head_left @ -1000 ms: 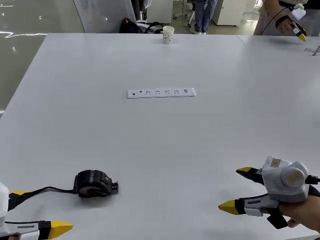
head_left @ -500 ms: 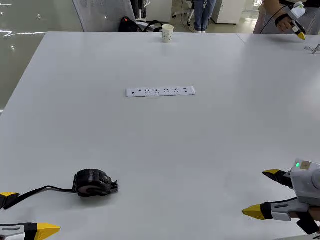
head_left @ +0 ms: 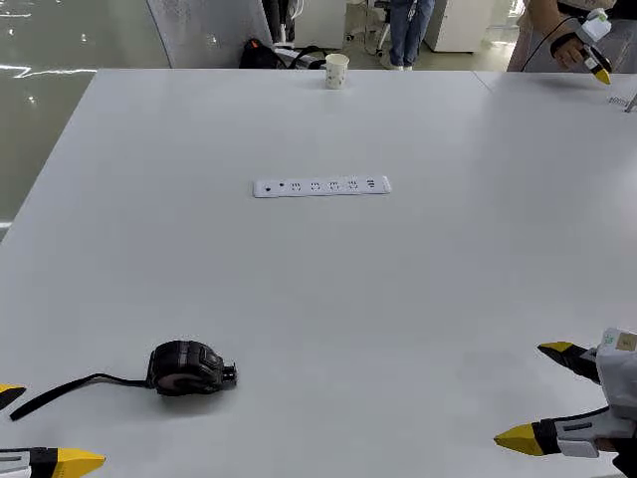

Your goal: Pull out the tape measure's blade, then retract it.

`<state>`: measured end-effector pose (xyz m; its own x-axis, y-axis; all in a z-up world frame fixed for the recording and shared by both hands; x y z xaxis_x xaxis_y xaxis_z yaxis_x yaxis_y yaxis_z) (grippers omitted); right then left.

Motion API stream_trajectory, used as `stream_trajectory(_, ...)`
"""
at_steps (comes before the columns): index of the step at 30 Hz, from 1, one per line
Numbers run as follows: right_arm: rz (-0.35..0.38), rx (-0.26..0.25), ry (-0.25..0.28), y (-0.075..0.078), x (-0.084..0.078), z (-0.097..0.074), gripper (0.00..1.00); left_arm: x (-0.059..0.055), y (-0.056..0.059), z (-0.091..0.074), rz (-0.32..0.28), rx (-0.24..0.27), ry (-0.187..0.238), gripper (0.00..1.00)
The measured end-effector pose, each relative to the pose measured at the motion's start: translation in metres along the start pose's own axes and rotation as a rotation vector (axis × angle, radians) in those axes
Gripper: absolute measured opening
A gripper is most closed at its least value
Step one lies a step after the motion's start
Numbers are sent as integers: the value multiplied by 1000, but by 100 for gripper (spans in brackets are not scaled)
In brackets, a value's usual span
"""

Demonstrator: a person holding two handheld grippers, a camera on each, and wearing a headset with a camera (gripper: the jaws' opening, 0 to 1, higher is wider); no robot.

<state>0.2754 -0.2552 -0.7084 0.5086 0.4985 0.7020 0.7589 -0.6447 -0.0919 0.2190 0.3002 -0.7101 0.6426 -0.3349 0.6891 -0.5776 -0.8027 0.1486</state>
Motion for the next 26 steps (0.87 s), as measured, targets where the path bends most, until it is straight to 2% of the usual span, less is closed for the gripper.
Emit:
stream_trajectory(3,0,1,-2,0,0,0,99,-2,-1,1,14,13,-12,99)
stream_trajectory(5,2,1,-2,0,1,0,99,-3,2,1,1,-7,-15,99)
stream_trajectory(15,16,8,0,-2,1,0,99,-4,4,1,-1,-26,-21,99)
stream_trajectory(17,21,5,5,-1,1,0,99,-2,2,0,14,-9,-13,99)
stream_trajectory(26,21,4,4,-1,3,0,99,0,-2,-4,0,-5,-2,99)
Point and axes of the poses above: the centre of the closed fingertips' face, and the gripper's own axes: z roughly forward along the fingers, y roughly to its right, x roughly out of its top, the point moved 4 cm from there along -z, roughly backward along the fingers, and after that the axes turned 5 degrees about z, right-handed, at the moved point
